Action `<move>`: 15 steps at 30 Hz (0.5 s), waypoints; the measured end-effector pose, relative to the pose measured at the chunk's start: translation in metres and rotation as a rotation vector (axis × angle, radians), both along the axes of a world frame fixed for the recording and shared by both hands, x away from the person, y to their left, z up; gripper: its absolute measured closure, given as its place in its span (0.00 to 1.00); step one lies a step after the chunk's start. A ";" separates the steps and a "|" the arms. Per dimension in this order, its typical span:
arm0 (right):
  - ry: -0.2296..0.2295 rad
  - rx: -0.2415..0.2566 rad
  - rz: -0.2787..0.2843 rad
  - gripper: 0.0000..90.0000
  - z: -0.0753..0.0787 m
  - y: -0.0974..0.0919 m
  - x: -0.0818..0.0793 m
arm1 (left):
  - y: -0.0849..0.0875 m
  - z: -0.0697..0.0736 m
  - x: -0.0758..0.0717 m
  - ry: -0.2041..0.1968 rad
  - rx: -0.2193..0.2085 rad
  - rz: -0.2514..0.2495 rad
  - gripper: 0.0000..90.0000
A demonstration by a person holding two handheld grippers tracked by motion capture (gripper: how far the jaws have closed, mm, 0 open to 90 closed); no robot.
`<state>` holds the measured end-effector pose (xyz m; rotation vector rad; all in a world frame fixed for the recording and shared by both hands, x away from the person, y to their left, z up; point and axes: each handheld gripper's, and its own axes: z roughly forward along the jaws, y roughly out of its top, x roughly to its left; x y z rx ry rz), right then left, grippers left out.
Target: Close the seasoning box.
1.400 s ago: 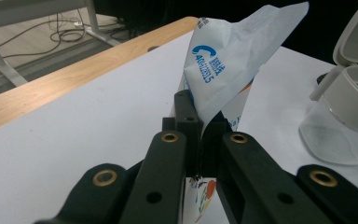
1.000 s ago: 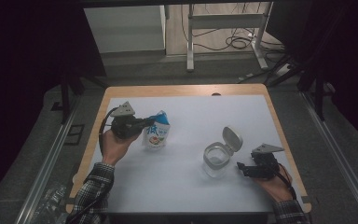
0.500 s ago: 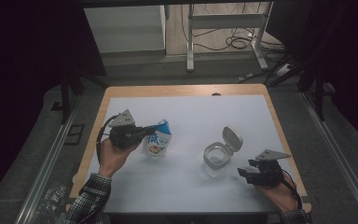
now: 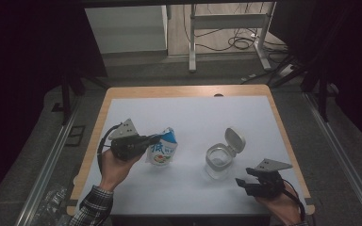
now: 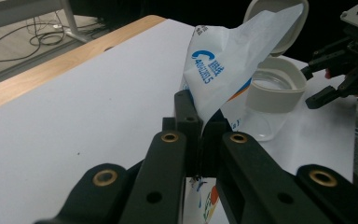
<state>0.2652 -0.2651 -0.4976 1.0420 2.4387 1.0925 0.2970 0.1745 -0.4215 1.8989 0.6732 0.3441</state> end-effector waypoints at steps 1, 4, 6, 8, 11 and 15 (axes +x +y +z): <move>0.002 0.011 0.007 0.46 0.001 0.001 -0.001 | -0.001 0.000 -0.002 0.000 -0.002 0.000 1.00; 0.008 0.035 0.025 0.47 0.003 0.005 -0.005 | -0.002 -0.001 -0.005 0.007 -0.007 -0.004 1.00; 0.011 0.041 0.032 0.47 0.003 0.008 -0.006 | -0.003 0.000 -0.008 0.004 -0.008 -0.003 1.00; 0.013 0.044 0.038 0.47 0.003 0.010 -0.009 | -0.005 0.000 -0.011 0.004 -0.016 -0.012 1.00; 0.017 0.052 0.058 0.47 0.004 0.016 -0.012 | -0.007 0.002 -0.014 0.004 -0.022 -0.016 1.00; 0.023 0.033 0.097 0.47 0.003 0.026 -0.017 | -0.010 0.003 -0.017 -0.001 -0.018 -0.024 1.00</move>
